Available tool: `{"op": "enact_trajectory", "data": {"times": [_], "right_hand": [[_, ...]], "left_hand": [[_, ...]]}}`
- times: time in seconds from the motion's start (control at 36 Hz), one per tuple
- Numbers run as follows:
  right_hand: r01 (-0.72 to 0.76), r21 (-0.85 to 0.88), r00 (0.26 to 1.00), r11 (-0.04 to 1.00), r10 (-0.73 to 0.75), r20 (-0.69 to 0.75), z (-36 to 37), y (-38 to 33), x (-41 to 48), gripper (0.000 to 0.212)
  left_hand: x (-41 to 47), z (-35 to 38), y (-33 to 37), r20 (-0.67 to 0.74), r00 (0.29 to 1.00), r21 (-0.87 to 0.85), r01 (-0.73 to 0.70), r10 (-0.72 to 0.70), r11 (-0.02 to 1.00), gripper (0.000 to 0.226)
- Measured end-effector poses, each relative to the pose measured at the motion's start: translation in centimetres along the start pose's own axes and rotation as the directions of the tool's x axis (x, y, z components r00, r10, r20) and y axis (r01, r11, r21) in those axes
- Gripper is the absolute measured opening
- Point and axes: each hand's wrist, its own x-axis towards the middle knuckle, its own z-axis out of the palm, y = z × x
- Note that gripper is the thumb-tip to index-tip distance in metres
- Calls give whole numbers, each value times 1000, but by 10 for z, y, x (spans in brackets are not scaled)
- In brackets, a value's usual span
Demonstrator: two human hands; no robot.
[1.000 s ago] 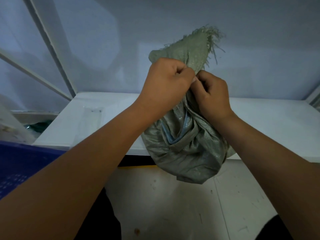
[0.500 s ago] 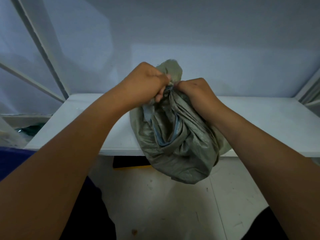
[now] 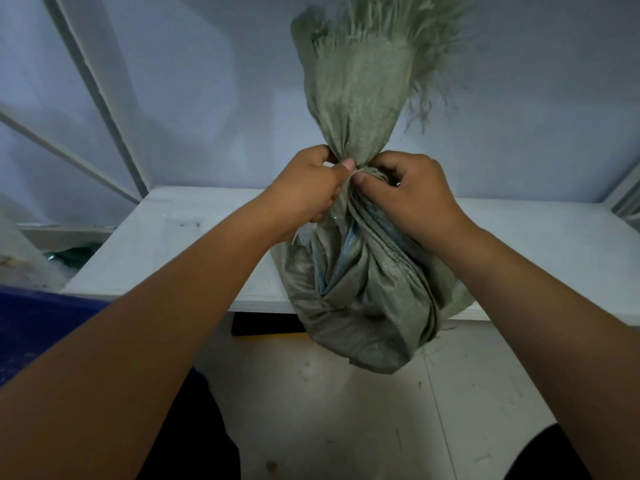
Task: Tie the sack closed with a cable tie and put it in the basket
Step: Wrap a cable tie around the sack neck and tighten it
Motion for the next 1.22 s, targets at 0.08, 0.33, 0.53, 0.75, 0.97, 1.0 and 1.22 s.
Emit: {"op": "enact_trajectory", "data": {"times": [0.08, 0.33, 0.53, 0.75, 0.97, 1.0, 1.22], "right_hand": [[1, -108, 1000, 994, -1, -1, 2, -6, -1, 28], [-57, -254, 998, 965, 63, 18, 3, -14, -6, 39], [-55, -198, 998, 979, 49, -38, -1, -23, -5, 42], [-45, -126, 999, 991, 41, -34, 4, -21, -4, 41], [-9, -97, 1000, 995, 8, -11, 3, -11, -1, 42], [-4, -89, 1000, 996, 4, -7, 3, -9, 0, 42], [15, -110, 999, 994, -12, 30, 5, 3, 3, 45]], "left_hand": [[0, 2, 0, -76, 994, -4, -80, 79, 997, 14], [-11, 9, 18, -141, 964, 37, -224, 227, 974, 11], [-12, 11, 28, -139, 952, 55, -266, 271, 962, 14], [-15, 9, 30, -105, 966, 29, -234, 236, 972, 24], [-13, 9, 29, -79, 975, 6, -209, 208, 978, 19], [-13, 9, 28, -82, 976, 7, -204, 204, 979, 19], [-11, 10, 27, -78, 979, 33, -185, 187, 982, 21]]}}
